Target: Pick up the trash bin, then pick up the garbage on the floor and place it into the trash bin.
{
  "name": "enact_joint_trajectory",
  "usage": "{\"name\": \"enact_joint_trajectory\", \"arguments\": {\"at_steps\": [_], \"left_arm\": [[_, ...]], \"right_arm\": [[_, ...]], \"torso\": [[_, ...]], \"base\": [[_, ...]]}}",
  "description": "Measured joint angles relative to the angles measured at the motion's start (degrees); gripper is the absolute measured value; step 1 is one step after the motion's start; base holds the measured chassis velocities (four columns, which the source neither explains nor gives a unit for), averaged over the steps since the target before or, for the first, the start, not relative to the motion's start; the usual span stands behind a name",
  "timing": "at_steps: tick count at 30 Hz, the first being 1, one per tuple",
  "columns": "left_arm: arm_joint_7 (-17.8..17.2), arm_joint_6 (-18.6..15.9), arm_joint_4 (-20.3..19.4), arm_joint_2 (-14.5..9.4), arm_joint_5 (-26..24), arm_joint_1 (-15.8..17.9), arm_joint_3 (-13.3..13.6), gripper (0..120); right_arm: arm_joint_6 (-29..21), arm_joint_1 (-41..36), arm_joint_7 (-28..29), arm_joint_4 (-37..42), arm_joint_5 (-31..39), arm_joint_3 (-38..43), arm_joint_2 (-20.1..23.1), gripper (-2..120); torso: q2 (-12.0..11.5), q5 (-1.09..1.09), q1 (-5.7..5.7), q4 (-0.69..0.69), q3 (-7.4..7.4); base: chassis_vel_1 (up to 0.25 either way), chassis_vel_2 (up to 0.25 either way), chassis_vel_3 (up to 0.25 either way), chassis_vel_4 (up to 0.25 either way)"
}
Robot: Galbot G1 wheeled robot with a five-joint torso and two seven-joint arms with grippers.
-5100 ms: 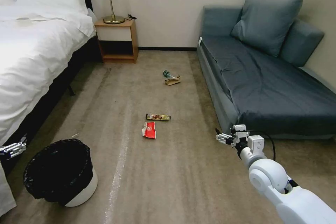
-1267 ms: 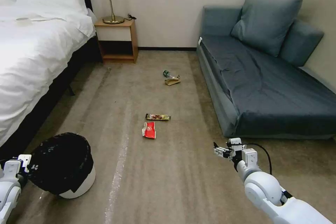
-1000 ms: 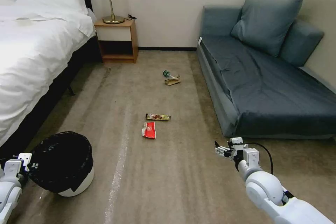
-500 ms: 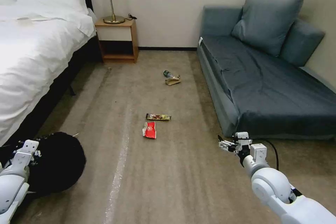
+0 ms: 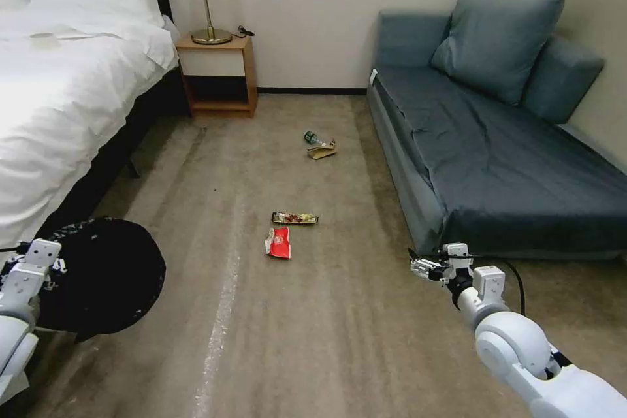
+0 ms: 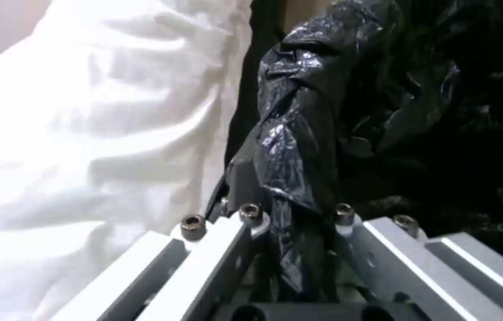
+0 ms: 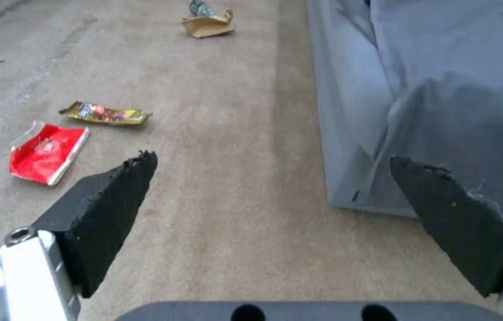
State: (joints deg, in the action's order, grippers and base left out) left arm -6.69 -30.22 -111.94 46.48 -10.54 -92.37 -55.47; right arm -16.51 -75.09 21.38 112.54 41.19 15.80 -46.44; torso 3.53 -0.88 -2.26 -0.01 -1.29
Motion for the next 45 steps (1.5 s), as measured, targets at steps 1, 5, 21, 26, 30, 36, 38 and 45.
{"name": "enact_joint_trajectory", "arguments": {"at_steps": [1,5,21,26,30,36,38,45], "left_arm": [[0.0,0.1,-0.1,0.0,0.0,-0.2,-0.2,3],[0.0,0.6,-0.1,0.0,0.0,-0.9,-1.0,3],[2.8,4.4,1.8,0.3,0.2,-1.9,-2.3,3],[3.4,5.2,2.4,0.5,0.6,-1.9,-2.1,3],[3.8,5.7,3.0,0.2,0.6,-1.6,-1.8,3],[4.0,6.1,3.9,-0.6,0.6,-0.5,-1.2,3],[4.1,6.1,4.1,-0.8,0.6,-0.3,-1.0,3],[4.2,6.2,5.3,-1.5,0.5,0.9,-0.1,3]], "right_arm": [[0.1,-0.2,-0.3,0.0,-0.1,0.2,0.0,100],[1.1,-0.9,-2.1,0.0,0.1,1.1,0.0,100],[4.7,-2.2,-6.3,-2.5,-1.5,0.7,-1.1,100],[4.9,-2.2,-6.4,-3.1,-2.2,-0.2,-1.8,100],[4.9,-1.8,-6.4,-3.7,-2.2,-0.5,-1.9,100],[4.9,-1.1,-6.4,-4.2,-2.2,-0.9,-1.9,100],[4.9,-0.9,-6.4,-4.3,-2.2,-1.1,-1.9,100],[4.9,0.2,-6.3,-5.2,-2.1,-2.5,-2.4,100]], "torso": [[0.0,0.01,0.0,0.0,0.0],[0.0,0.0,0.0,-0.02,0.0],[0.0,0.0,0.0,-0.01,0.0],[0.0,0.02,0.0,-0.02,0.01],[0.0,0.01,0.0,0.0,0.0],[0.0,0.01,-0.01,-0.02,0.0],[0.0,0.01,0.0,-0.02,0.0],[0.0,0.01,0.0,-0.01,0.0]], "base": [[0.0,0.0,0.0,0.0],[0.0,0.0,0.0,0.0],[-0.004,0.003,0.003,-0.002],[-0.07,0.087,0.066,-0.072],[-0.102,0.12,0.109,-0.116],[-0.097,0.088,0.084,-0.095],[-0.063,0.075,0.055,-0.078],[-0.071,0.08,0.087,-0.089]]}}
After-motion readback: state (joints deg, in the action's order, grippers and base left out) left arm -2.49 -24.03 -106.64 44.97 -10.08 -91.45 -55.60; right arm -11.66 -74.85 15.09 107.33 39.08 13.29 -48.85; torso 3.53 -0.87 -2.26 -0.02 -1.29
